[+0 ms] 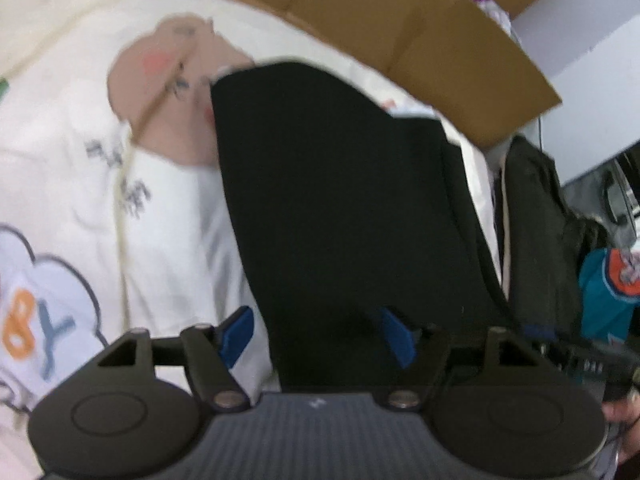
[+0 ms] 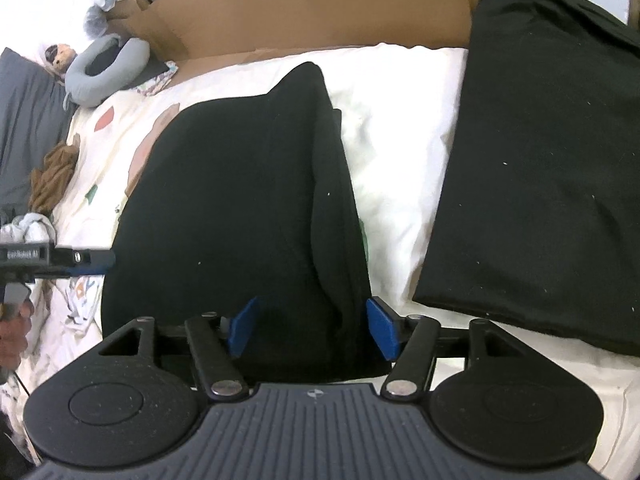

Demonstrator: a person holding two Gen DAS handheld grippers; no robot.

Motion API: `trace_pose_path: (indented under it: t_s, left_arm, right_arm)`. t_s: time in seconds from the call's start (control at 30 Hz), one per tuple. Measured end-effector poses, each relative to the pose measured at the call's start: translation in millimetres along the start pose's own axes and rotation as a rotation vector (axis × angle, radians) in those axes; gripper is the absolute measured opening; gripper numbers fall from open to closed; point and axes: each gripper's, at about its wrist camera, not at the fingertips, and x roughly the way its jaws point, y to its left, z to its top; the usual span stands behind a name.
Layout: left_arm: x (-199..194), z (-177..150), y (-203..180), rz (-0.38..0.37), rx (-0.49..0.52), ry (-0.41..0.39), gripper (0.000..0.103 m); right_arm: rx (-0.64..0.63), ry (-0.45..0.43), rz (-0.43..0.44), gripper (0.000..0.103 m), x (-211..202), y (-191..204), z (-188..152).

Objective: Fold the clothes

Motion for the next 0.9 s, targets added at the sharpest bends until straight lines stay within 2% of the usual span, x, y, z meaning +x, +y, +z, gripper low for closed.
trace_pose_path:
  t_s: [0.27,0.37,0.53,0.6,0.67,0.73,0.9]
  left_arm:
    - [19.7,-25.0,18.2,-0.093,-0.093,0.072,0.073]
    - [28.4,-34.1,29.9,-0.149,-0.173,0.112,0.068]
    - [30.6,-38.0,37.1,-0.214,-0.233,0.126,0.058]
    - [30.1,-40.7,38.5,-0.236,-0.252,0.141,0.051]
    - [28.5,-42.4,40.8,-0.258,-0.277,0.156,0.039]
    - [23.0,-40.3,42.9,-0.279,-0.294,0.165,0.027]
    - [8.0,-31.2,49.6,-0.328,-0.34,0.198,0.018]
  right_arm:
    - [0.01,0.043,-0.025,0.072,19.5,-5.2,-1.9]
    - [0.036,0.069,0.001,0.073,27.4,-11.1,-3.9]
    - [0.092,0.095,0.04,0.072,38.7,-21.1,-6.0]
    - [0.097,0.099,0.056,0.064,39.7,-21.7,-5.7]
    - [0.093,0.101,0.063,0.047,37.2,-20.8,-4.2]
    - [0.093,0.102,0.074,0.036,31.8,-19.5,-1.7]
    - [0.161,0.105,0.165,0.029,15.9,-20.0,4.5]
